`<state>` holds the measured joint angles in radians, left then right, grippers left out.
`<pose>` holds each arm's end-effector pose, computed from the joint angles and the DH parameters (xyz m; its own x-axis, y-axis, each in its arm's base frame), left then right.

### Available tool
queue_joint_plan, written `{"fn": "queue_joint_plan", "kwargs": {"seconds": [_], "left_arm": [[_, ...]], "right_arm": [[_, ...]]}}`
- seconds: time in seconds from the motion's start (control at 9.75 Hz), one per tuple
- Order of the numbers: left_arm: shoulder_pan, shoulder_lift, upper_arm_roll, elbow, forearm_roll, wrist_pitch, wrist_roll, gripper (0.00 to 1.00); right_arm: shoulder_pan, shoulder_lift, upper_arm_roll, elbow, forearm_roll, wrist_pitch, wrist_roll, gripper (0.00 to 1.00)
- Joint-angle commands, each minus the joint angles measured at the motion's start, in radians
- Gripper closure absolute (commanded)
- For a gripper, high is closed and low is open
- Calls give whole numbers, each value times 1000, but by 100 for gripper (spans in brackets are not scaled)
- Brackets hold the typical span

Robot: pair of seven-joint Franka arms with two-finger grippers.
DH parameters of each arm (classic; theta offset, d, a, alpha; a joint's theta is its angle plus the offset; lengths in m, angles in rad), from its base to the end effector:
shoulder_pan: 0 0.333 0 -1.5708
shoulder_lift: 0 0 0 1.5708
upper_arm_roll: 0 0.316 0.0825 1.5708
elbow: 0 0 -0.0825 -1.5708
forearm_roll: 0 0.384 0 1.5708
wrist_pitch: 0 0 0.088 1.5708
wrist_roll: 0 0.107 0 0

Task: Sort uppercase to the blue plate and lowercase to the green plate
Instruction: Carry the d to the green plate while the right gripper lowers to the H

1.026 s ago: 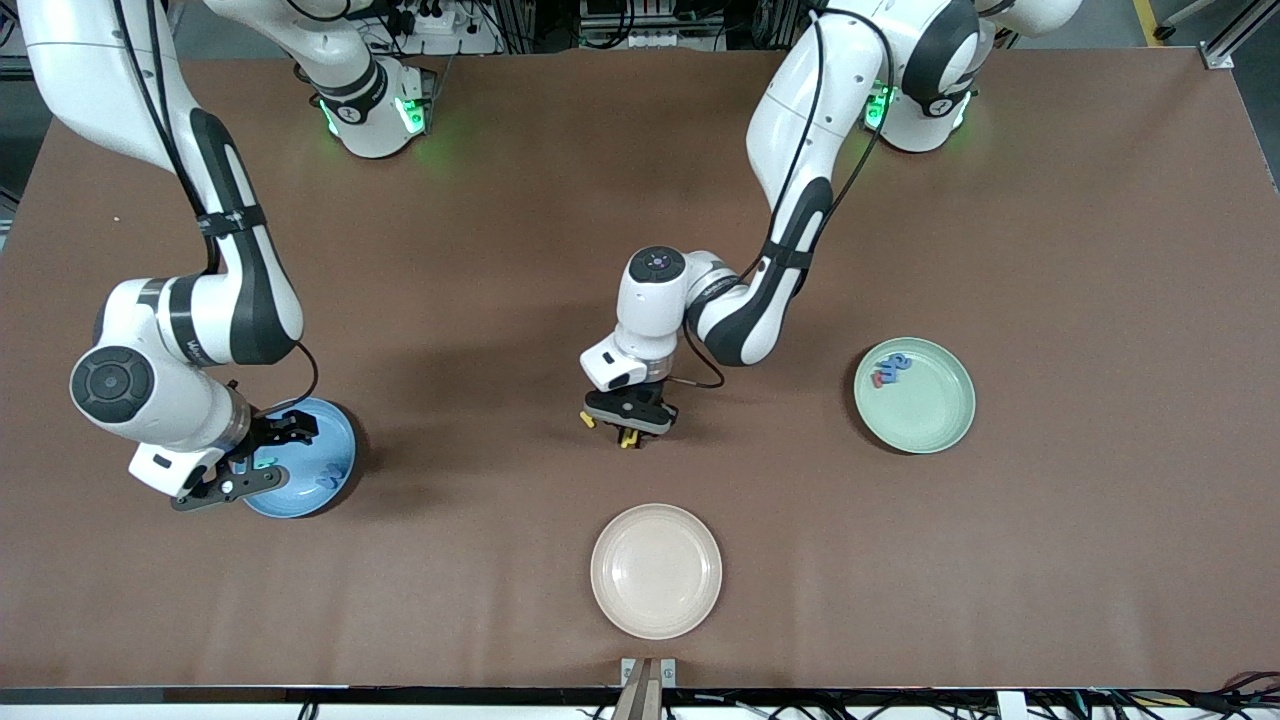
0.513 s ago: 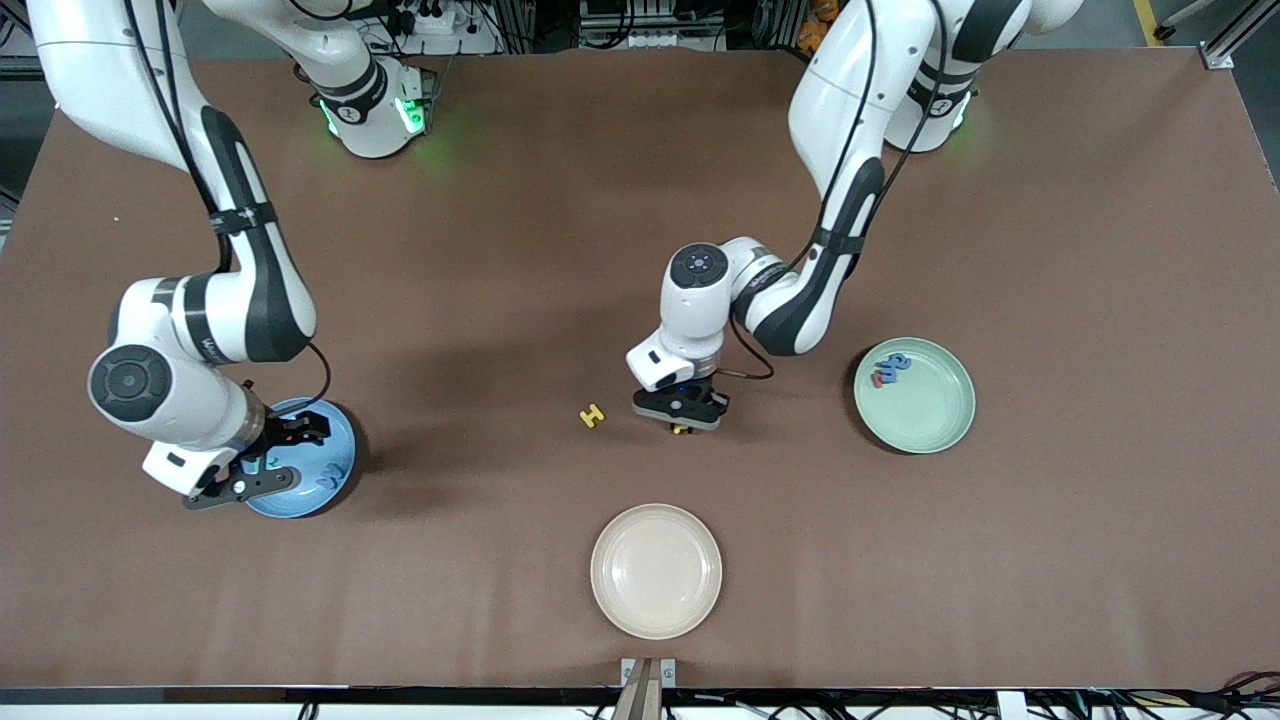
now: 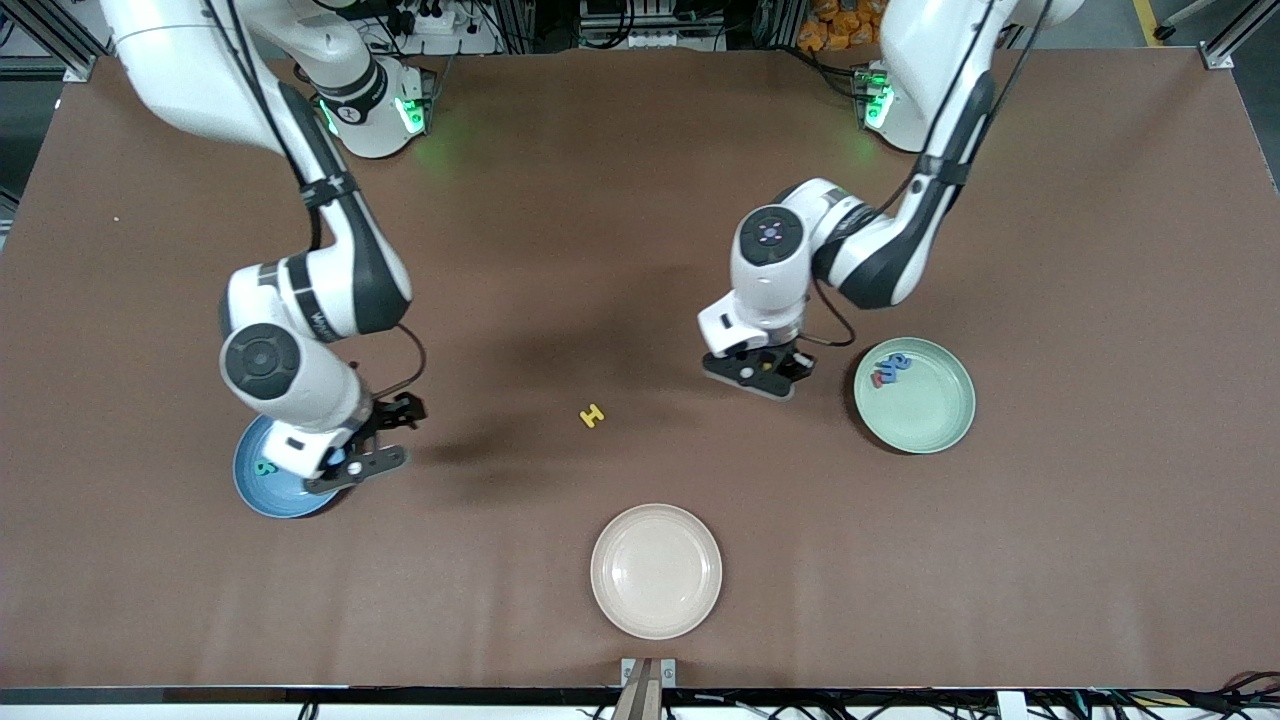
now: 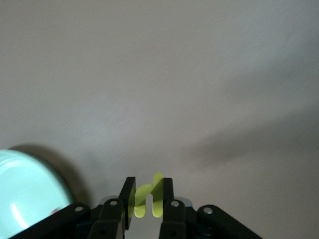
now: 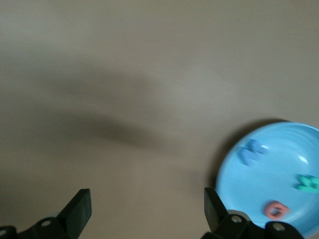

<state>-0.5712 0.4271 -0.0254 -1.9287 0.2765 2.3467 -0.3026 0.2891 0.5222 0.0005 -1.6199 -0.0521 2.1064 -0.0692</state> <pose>0.5183 -0.3463 0.2660 0.8821 -0.4700 0.0299 -0.4575 -0.8703 -0.1824 0.6533 0.1921 0.3175 0.9260 0.3756 -0.0392 0.3770 -0.9253 0.0409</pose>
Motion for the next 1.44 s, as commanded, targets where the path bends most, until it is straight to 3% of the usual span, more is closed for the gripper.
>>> {"fn": "queue_joint_plan", "kwargs": {"seconds": [0.0, 0.41, 0.62, 0.72, 0.82, 0.92, 1.03, 1.13, 1.33], "left_arm": [[120, -102, -21, -151, 21, 17, 135, 99], [333, -131, -21, -265, 21, 185, 448, 100], [410, -98, -22, -314, 21, 346, 546, 100], [415, -90, -22, -317, 21, 368, 551, 100], [413, -91, -24, -317, 9, 368, 547, 93], [412, -91, -39, -317, 6, 370, 528, 11], [410, -91, -45, -319, 4, 370, 516, 0], [406, -94, -48, -317, -2, 370, 496, 0], [413, -120, -48, -317, -34, 367, 485, 0]], "right_arm": [[13, 33, 67, 55, 29, -11, -50, 0], [151, 143, 89, 140, 29, 20, -26, 0], [197, 189, 87, 144, 31, 78, 52, 0], [217, 212, 87, 144, 29, 104, 90, 0], [232, 231, 87, 144, 29, 136, 97, 0], [246, 252, 87, 146, 29, 170, 98, 0], [258, 272, 84, 149, 70, 200, 109, 0], [277, 294, 79, 163, 119, 227, 109, 0], [291, 331, 56, 193, 121, 233, 106, 0]]}}
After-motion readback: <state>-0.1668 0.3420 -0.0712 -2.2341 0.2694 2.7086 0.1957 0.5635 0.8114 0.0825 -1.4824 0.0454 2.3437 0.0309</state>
